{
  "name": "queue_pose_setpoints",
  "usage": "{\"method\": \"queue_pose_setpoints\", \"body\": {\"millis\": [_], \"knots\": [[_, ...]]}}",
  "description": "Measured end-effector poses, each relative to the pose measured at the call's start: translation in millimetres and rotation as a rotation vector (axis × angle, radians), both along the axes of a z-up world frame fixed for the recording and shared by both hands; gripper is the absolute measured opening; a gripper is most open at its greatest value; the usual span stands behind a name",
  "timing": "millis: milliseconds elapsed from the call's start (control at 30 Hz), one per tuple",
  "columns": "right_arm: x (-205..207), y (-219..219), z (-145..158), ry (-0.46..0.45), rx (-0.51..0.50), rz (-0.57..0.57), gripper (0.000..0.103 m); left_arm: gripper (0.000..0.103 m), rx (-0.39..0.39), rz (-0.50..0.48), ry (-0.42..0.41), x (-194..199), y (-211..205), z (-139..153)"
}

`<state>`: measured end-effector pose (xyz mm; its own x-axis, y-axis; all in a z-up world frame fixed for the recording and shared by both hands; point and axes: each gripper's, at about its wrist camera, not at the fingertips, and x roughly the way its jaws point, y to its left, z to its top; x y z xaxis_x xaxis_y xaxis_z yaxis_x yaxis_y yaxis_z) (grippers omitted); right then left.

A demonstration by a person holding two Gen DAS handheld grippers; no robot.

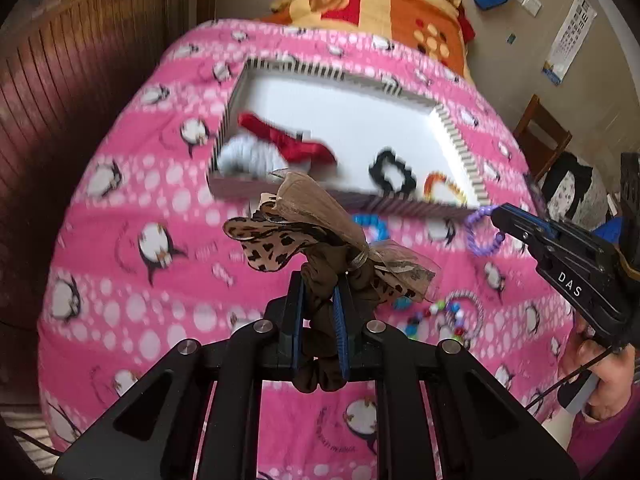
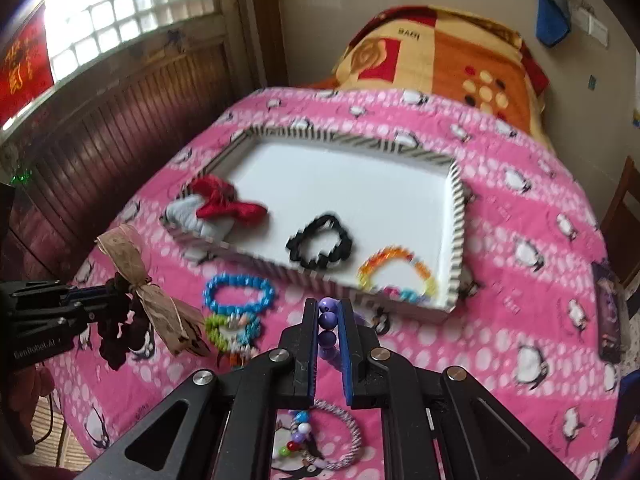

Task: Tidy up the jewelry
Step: 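Carry the brown bow and purple bracelet into the tray and release them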

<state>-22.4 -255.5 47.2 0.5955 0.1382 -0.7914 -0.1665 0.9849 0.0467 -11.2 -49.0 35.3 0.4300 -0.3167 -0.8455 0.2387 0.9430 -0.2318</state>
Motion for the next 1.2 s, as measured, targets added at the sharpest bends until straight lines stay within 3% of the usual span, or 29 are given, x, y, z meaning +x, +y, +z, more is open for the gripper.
{"method": "queue_pose_setpoints", "body": {"millis": [233,600,900,1200], "knots": [[20,-19,15,-0.016,0.007,-0.035,0.009,0.013,0.011,0.007,-0.083,24,-1,30],[75,-37,23,-0.017,-0.015,-0.047,0.009,0.013,0.052,0.039,-0.11,95,-26,36],[132,-38,-8,0.05,0.096,-0.045,0.009,0.013,0.052,0.074,-0.024,161,-57,6],[168,-83,-59,0.139,0.055,-0.165,0.009,0.013,0.123,0.122,0.04,189,-61,-36]]}}
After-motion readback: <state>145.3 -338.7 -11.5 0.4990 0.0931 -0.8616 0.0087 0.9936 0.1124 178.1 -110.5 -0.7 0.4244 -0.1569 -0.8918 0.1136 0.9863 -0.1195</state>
